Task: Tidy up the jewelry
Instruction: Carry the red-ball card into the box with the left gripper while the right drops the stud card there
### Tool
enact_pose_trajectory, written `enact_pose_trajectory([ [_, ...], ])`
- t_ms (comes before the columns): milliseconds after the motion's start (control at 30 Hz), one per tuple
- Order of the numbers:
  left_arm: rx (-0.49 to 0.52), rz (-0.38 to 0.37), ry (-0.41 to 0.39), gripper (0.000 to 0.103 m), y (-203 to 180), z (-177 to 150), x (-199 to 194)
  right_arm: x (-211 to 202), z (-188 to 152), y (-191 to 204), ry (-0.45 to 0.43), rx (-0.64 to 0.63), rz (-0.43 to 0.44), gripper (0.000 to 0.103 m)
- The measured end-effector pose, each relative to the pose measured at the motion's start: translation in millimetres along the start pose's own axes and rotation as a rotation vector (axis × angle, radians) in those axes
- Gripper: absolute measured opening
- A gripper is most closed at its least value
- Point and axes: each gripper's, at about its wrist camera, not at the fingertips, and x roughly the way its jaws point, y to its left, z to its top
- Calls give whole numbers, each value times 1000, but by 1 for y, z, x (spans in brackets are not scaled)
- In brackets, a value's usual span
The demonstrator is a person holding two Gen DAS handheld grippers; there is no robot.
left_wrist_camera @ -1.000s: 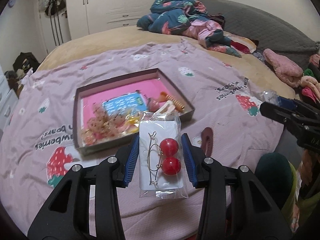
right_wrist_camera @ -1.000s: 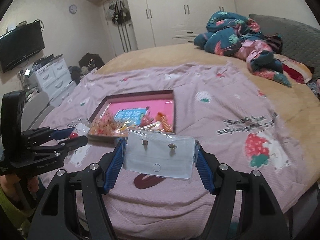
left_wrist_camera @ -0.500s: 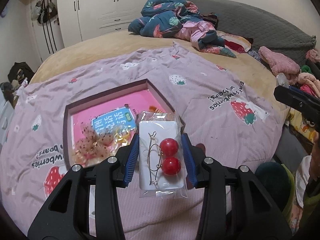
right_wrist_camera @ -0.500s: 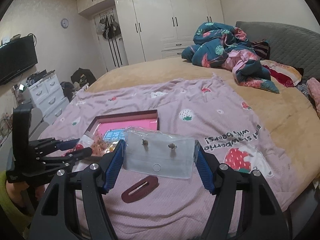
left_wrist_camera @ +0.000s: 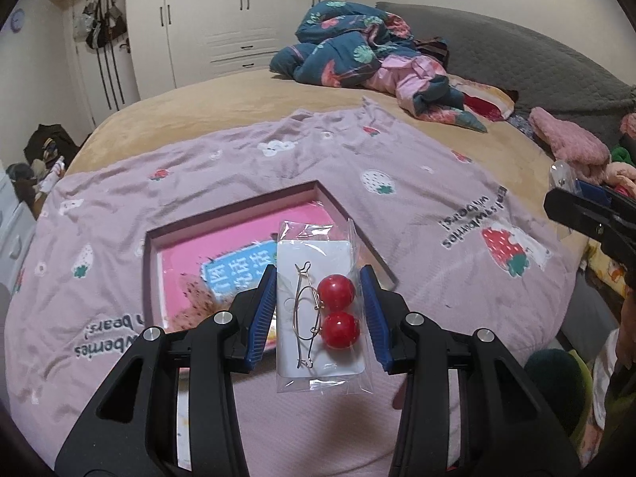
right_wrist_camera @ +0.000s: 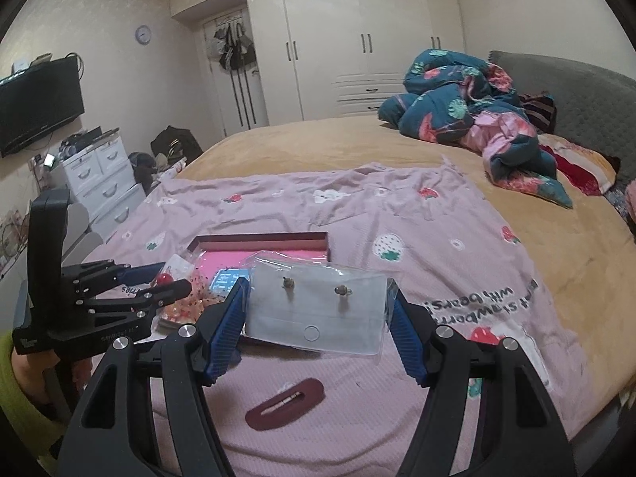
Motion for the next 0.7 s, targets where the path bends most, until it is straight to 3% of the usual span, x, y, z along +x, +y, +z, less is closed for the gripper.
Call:
enact_pose_trajectory([
  [400,-46,71,2,34,51,13,20,65,24,36,49,-82,61,66],
  [700,-81,93,113,34,83,-9,73,168,-8,34,233,-62,54,66],
])
